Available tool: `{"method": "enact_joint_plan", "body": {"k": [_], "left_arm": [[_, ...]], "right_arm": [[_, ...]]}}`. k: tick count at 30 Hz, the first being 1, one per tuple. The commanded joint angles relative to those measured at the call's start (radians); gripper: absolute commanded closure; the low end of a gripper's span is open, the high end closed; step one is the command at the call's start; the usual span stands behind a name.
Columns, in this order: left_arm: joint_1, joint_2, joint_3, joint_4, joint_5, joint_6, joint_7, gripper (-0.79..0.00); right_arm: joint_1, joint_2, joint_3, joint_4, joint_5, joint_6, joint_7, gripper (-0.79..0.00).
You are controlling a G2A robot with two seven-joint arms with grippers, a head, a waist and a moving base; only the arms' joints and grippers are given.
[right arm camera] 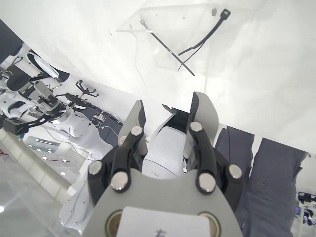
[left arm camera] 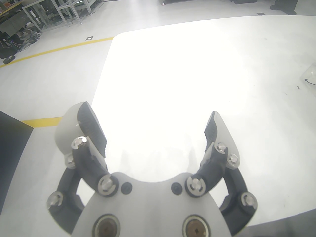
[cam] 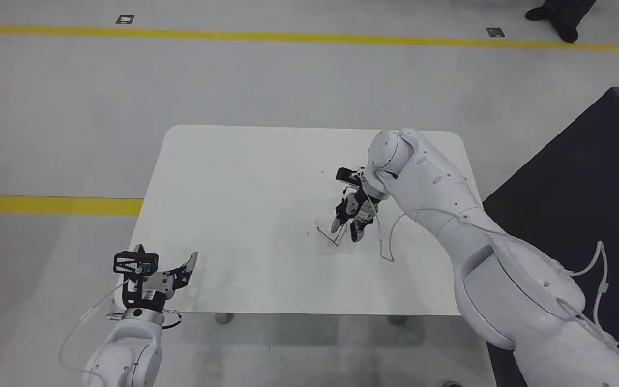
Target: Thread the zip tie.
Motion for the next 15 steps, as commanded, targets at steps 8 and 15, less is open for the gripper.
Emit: {"method": "enact_joint_plan", "body": {"k": [8,15], "left_arm": [[0.0,0.0,0.0,0.0,0.0,0.0,0.0,-0.785],[0.0,0.0,0.0,0.0,0.0,0.0,0.0,-0.785]], "right_arm": [[0.032,-0.061,-0.07,0.059,0.028,0.003,-0.003,-0.326],[0.035,-0.08,-0.092,0.044,-0.023,-0.025,-0.02,-0.292]]}}
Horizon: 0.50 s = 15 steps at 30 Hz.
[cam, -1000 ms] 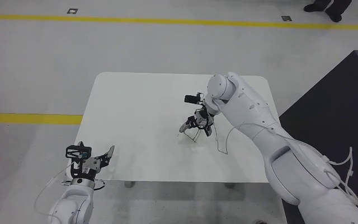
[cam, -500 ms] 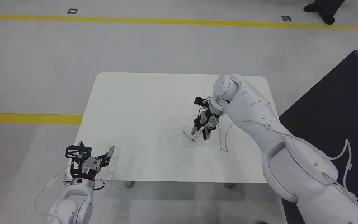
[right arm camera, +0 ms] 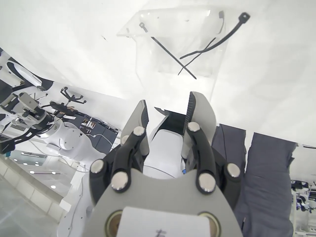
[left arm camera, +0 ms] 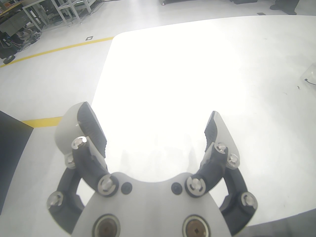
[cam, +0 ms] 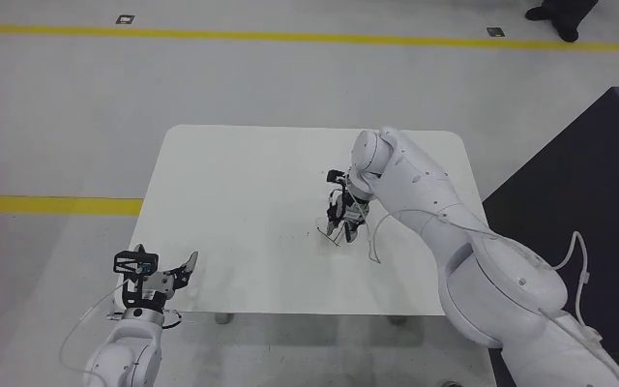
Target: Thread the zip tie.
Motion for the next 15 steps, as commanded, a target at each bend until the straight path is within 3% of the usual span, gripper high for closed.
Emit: {"method": "enact_joint_plan", "body": {"k": [1,3,4,7,15], "left_arm": [[0.0,0.0,0.0,0.0,0.0,0.0,0.0,-0.785],[0.0,0.0,0.0,0.0,0.0,0.0,0.0,-0.785],[0.0,0.0,0.0,0.0,0.0,0.0,0.0,-0.785],[0.0,0.0,0.0,0.0,0.0,0.0,0.0,-0.785],[0.0,0.0,0.0,0.0,0.0,0.0,0.0,-0.785]], "right_arm": [[0.001,-0.002,-0.008,-0.005,-0.028,-0.045,-0.021,-0.292],[-0.007,-0.007,-0.047,-0.06,-0.127,-0.136,-0.109,-0.259],[-0.021,-0.01,-0.071,-0.082,-0.184,-0.168,-0.157,-0.04],[-0.034,-0.013,-0.087,-0.088,-0.222,-0.158,-0.17,0.0],[-0.034,-0.013,-0.087,-0.088,-0.222,-0.158,-0.17,0.0]]}}
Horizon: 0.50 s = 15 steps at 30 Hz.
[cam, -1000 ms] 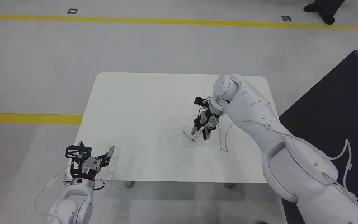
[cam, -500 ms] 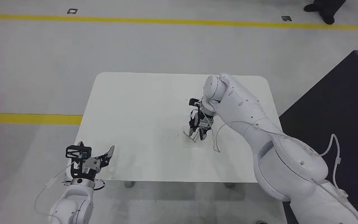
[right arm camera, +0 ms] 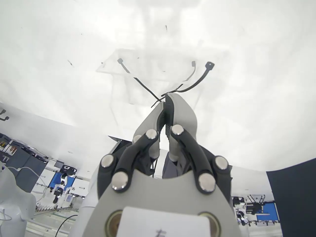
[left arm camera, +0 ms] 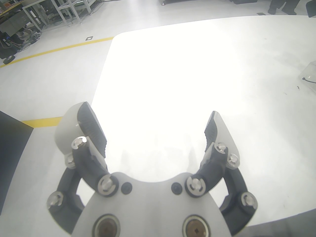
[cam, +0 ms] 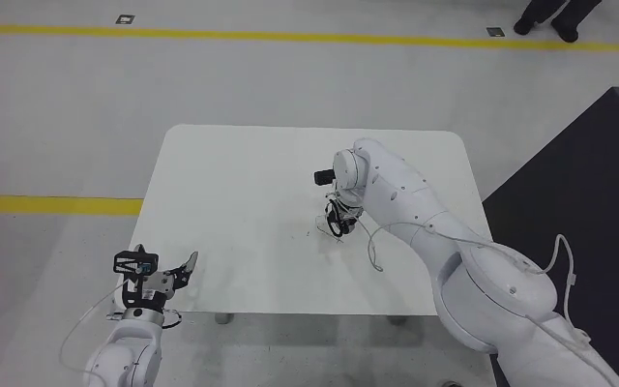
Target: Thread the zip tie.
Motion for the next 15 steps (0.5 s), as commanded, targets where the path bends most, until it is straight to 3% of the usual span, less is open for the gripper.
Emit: {"method": "enact_joint_plan", "body": {"k": [1,13,15], "left_arm": [[0.0,0.0,0.0,0.0,0.0,0.0,0.0,-0.785],[0.0,0.0,0.0,0.0,0.0,0.0,0.0,-0.785],[0.0,0.0,0.0,0.0,0.0,0.0,0.0,-0.785]], "right_arm": [[0.0,0.0,0.0,0.0,0.0,0.0,0.0,0.0],[0.0,0.0,0.0,0.0,0.0,0.0,0.0,0.0],[-0.013,0.002,-0.004,-0.024,-0.029,-0.001,-0.072,0.0]]}}
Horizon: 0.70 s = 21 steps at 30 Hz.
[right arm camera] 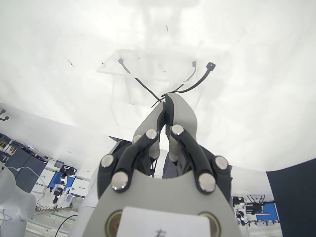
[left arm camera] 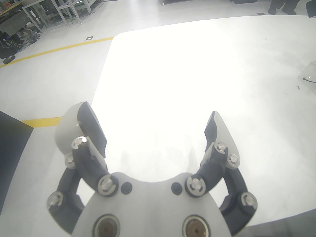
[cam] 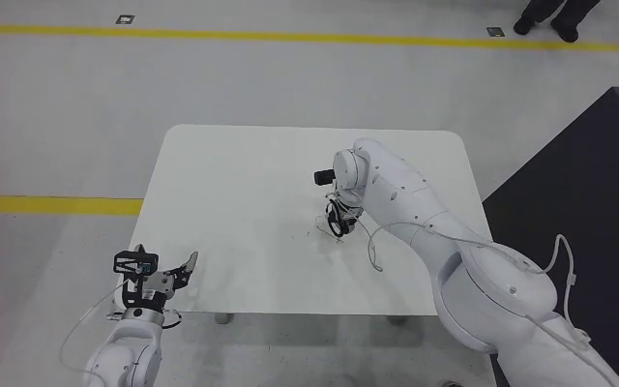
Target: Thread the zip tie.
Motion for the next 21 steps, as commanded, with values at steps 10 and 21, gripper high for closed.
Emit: {"method": "enact_joint_plan", "body": {"k": [10,21], "left_arm": [[0.0,0.0,0.0,0.0,0.0,0.0,0.0,-0.785],[0.0,0.0,0.0,0.0,0.0,0.0,0.0,-0.785]], "right_arm": [[-0.059,0.057,-0.032,-0.235,-0.202,-0.166,-0.103,0.0],[-0.103,0.155,0.021,-0.37,-0.289,-0.383,-0.077,0.0]]}}
